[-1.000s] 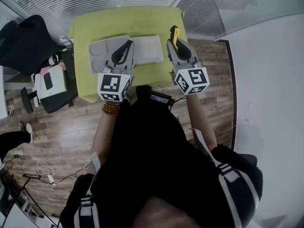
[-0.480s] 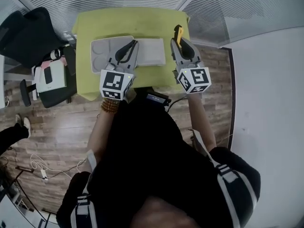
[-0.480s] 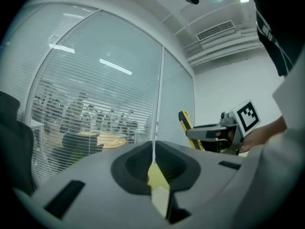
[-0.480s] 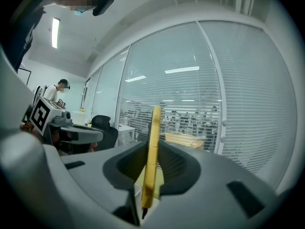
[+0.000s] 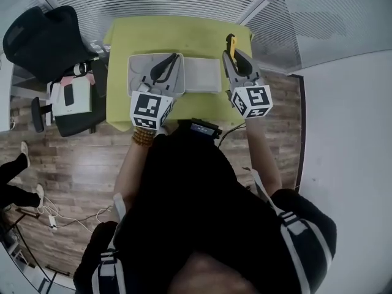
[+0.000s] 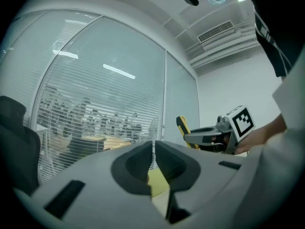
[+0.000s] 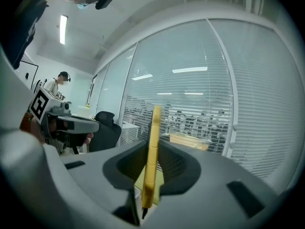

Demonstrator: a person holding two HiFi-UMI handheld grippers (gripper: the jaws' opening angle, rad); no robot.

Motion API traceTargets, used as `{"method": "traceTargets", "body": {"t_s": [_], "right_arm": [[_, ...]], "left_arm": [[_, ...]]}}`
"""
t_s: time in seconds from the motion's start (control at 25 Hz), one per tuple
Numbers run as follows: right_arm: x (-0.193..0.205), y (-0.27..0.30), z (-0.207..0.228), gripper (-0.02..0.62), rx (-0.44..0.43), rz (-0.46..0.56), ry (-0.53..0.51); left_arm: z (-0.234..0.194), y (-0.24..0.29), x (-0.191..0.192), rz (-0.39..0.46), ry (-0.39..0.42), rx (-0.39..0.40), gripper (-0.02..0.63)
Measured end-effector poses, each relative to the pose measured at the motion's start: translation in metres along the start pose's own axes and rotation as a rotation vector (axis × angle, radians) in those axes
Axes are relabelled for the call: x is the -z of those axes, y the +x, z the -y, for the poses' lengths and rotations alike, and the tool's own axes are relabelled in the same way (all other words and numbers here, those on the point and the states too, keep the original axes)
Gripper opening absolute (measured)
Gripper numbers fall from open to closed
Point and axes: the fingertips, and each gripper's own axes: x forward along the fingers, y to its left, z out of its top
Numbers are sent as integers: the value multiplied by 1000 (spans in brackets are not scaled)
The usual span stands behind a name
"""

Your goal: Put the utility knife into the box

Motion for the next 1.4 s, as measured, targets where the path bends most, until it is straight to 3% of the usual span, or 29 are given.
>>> {"method": "traceTargets", "body": {"t_s": [0.72,1.4], "right_arm": [[43,35,-9,69,-43,-64,-54],[111,53,-21,69,-106,-197,-139]], "left_arm": [[-20,-8,9,-14,-10,-40,26],[-8,1,16,-39,-4,-1,26]]}}
